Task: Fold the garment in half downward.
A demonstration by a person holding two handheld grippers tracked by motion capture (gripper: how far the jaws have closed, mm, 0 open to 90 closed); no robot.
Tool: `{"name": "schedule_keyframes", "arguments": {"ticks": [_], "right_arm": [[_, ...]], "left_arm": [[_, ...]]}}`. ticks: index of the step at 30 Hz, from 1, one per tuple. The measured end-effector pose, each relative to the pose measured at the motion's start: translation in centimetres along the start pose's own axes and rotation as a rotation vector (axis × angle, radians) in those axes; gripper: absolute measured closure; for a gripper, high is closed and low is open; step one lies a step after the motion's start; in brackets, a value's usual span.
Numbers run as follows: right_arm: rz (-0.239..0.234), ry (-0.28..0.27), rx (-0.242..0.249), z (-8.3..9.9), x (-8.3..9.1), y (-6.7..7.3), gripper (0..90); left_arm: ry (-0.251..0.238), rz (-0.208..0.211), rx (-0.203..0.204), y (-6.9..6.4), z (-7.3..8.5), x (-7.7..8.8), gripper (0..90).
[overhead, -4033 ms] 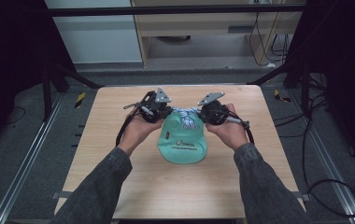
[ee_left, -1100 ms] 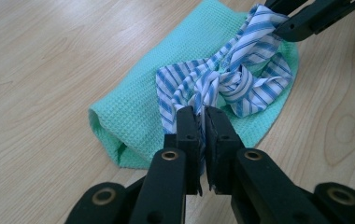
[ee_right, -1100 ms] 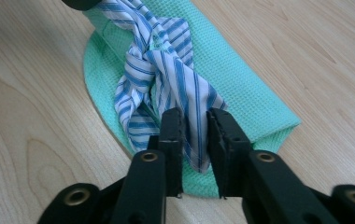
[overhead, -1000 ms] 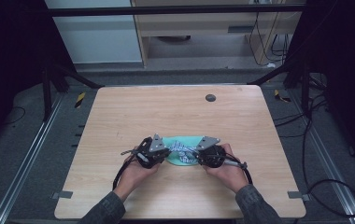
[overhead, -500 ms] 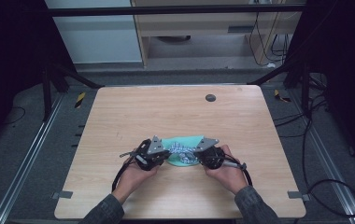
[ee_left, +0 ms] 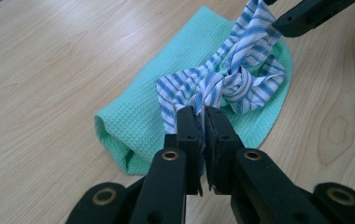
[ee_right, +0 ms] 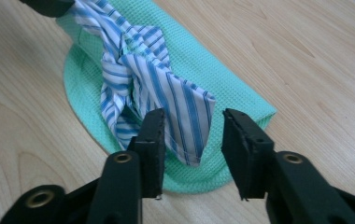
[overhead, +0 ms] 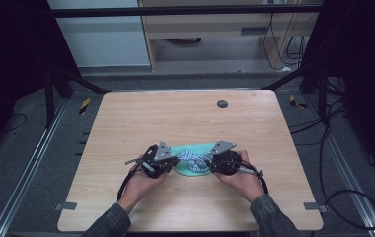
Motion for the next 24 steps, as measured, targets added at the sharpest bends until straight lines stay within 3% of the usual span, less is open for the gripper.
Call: {"name": "schedule_keyframes", "arguments": {"ticks": [4,7,8,9,11,24], "right_arm": [[-0.021,0.007,-0.012,-0.3,-0.5,-0.1,57.1],[-0.037,0.016,0.007,-0.3,-0.6,0.4,70.8],[-0.037,0.016,0.007,-0.3,-0.6,0.4,70.8],[-0.057,0.021,0.02,-0.2,-0.5,0.8,77.9],[-0.066,0.021,0.024,0.0,-0.4,1.1,82.4],[-0.109,0.017,0.062,1.7,0.4,3.6,86.0]], "left_arm": [[0.002,0.003,-0.007,0.0,0.0,0.0,85.5],[0.003,0.015,-0.007,-0.3,0.3,0.1,85.5],[0.003,0.015,-0.007,-0.3,0.3,0.1,85.5],[0.004,0.02,-0.006,-0.5,0.6,0.1,85.5],[0.005,0.023,-0.009,-0.6,0.8,0.2,85.5],[0.037,0.03,-0.013,-1.5,2.9,0.6,86.2]]}}
Point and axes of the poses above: each handheld gripper's, and its own axes: x roughly backward along the jaws, z roughly out of its underside, y roughly to its left, the point moved 5 cm from there along -x, roughly forward along the jaws, and after that the axes turned 6 degrees about -y, right-handed, at the moved point
